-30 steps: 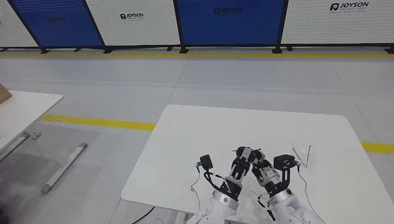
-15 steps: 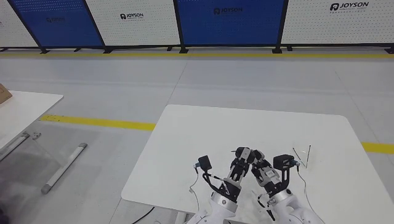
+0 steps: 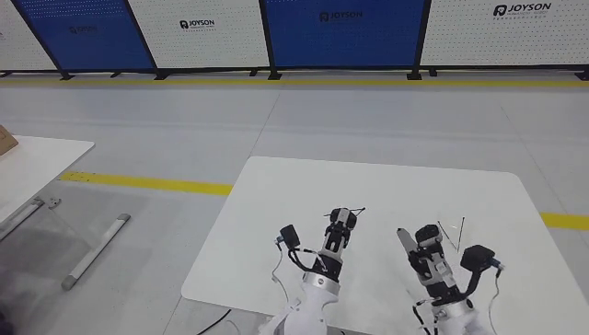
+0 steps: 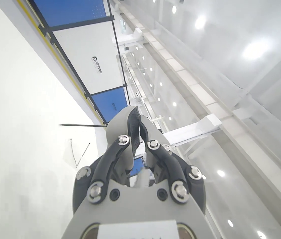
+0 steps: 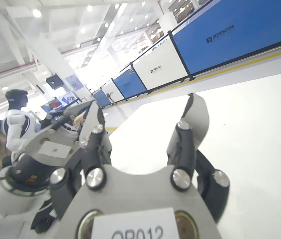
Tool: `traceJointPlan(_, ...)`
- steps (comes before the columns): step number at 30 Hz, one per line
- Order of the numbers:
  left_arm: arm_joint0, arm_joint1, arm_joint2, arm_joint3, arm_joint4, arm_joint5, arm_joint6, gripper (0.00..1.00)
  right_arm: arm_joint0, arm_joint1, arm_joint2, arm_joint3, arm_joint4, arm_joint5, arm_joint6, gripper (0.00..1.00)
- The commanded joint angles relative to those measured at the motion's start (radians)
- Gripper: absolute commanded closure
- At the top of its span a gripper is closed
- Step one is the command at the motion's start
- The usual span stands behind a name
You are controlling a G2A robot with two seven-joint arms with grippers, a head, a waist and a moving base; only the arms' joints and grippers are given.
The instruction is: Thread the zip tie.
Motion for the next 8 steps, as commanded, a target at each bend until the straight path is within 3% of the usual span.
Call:
traceJointPlan(1, -0.006, 0.0, -0.019, 0.014, -0.021, 0.005, 0.005, 1.0, -0.031, 0.01, 0.034, -0.028, 0.033, 0.0, -0.022, 0.0)
traceJointPlan(8, -0.026, 0.001, -0.07, 0.088, -0.065, 0.021, 0.017, 1.0, -0.135, 0.044, 0.155, -0.096, 0.159, 0.0, -0.122, 0.0)
